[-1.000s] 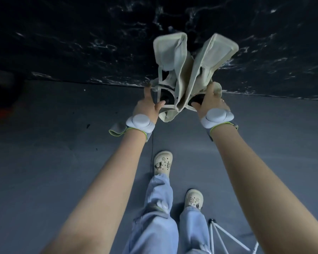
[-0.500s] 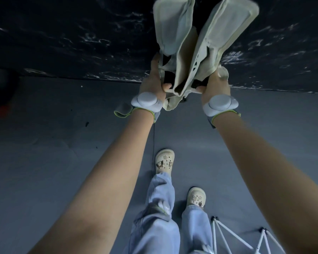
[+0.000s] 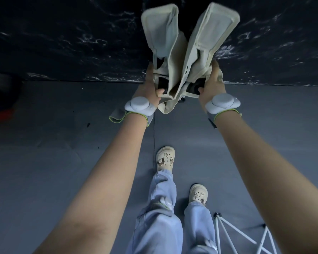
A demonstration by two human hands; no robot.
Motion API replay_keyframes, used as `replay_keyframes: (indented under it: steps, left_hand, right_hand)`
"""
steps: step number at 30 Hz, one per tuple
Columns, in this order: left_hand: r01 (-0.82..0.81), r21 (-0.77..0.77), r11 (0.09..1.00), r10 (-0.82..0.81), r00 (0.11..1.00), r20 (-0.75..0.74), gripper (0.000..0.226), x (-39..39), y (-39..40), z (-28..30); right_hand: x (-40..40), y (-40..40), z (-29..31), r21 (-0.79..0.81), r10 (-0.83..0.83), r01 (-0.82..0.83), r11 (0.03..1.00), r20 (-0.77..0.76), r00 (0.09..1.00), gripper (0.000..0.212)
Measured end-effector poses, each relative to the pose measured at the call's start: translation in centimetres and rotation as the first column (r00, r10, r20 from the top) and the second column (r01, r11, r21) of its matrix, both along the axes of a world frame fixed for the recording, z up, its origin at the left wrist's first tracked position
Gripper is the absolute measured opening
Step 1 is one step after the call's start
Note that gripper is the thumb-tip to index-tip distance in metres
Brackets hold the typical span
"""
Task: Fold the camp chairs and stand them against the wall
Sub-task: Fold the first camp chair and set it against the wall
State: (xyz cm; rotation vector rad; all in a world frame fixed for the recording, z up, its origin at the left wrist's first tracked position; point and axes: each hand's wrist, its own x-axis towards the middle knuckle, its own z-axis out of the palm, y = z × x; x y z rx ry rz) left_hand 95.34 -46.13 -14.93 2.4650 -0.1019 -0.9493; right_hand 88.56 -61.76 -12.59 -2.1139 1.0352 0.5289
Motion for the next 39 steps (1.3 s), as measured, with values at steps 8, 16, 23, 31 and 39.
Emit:
replay_keyframes:
  steps: [8,16,23,31,39]
  left_hand:
    - [-0.019,0.022,1.0,0.019,1.0,0.005,0.073,-2.1,0.5,-0.3]
    - [-0.056,-0.001,0.998,0.056,0.998,0.029,0.06,-5.7,2.2,-0.8]
    - [-0.027,0.022,0.999,0.027,1.0,0.001,0.037,-15.3,2.4,2.4]
    - [-0.113,-0.061,0.992,0.104,0.986,-0.128,0.026,-30.8,3.4,5.4]
    - [-0.087,-0.033,0.996,0.077,0.972,-0.221,0.022,-45.3,5.4,7.2]
  right_hand:
    - [-2.0,0.2,0.3,-0.068,0.043,-0.047,0.997,-0.05,0.998,0.072]
    - [-5.8,0.3,1.2,-0.047,0.038,-0.043,0.998,-0.092,0.995,0.066]
    - [-14.2,1.6,4.2,0.029,0.099,-0.094,0.995,-0.228,0.969,0.055]
    - [-27.7,5.4,8.5,0.188,0.28,-0.228,0.955,-0.332,0.901,0.042]
    - [-41.6,7.9,11.0,0.199,0.322,-0.262,0.944,-0.403,0.857,0.032]
